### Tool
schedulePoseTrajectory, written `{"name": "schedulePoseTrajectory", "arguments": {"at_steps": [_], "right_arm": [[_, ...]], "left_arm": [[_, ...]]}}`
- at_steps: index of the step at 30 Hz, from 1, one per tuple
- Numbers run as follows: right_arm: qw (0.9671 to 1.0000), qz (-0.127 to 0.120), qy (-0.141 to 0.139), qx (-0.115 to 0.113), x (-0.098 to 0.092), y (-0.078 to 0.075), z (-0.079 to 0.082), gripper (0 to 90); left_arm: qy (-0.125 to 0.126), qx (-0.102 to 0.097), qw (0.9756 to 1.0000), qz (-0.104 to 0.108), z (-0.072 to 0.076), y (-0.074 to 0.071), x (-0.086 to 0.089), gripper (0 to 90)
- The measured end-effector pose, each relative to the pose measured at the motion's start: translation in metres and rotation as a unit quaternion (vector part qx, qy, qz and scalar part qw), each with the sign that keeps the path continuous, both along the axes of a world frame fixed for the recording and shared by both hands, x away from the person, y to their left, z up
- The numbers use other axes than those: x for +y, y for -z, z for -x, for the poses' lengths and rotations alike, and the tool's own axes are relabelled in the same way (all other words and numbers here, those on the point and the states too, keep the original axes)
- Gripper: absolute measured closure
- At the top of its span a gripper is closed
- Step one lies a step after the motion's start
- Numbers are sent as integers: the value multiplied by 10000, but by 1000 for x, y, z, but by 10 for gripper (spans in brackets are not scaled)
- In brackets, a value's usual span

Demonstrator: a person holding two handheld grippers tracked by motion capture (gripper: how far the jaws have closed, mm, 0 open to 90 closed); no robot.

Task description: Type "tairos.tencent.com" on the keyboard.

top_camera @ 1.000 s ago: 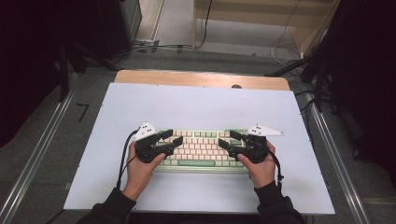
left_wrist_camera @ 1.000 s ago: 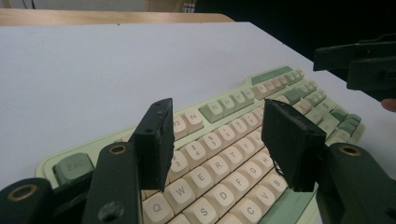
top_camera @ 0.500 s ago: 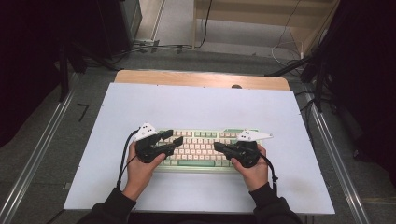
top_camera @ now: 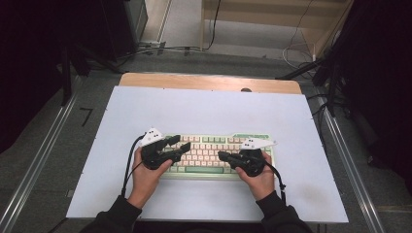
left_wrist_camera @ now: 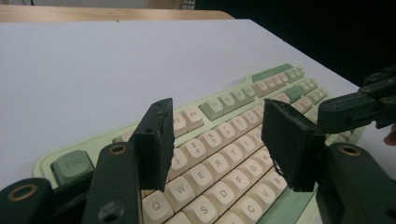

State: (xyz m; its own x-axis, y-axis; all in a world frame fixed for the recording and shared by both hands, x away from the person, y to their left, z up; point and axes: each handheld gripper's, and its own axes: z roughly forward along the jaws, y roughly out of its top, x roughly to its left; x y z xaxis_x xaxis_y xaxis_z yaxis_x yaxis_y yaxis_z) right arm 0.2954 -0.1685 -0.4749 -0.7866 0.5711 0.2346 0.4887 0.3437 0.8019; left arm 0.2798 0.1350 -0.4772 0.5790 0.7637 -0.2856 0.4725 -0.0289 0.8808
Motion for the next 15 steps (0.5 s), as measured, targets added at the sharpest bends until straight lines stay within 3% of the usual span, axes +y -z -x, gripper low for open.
{"name": "schedulePoseTrajectory", "arguments": {"at_steps": [15], "right_arm": [[9994, 317, -102, 97, 12, 13, -1, 874]], "left_arm": [[5, 7, 10000, 8, 0, 0, 0, 450]]}}
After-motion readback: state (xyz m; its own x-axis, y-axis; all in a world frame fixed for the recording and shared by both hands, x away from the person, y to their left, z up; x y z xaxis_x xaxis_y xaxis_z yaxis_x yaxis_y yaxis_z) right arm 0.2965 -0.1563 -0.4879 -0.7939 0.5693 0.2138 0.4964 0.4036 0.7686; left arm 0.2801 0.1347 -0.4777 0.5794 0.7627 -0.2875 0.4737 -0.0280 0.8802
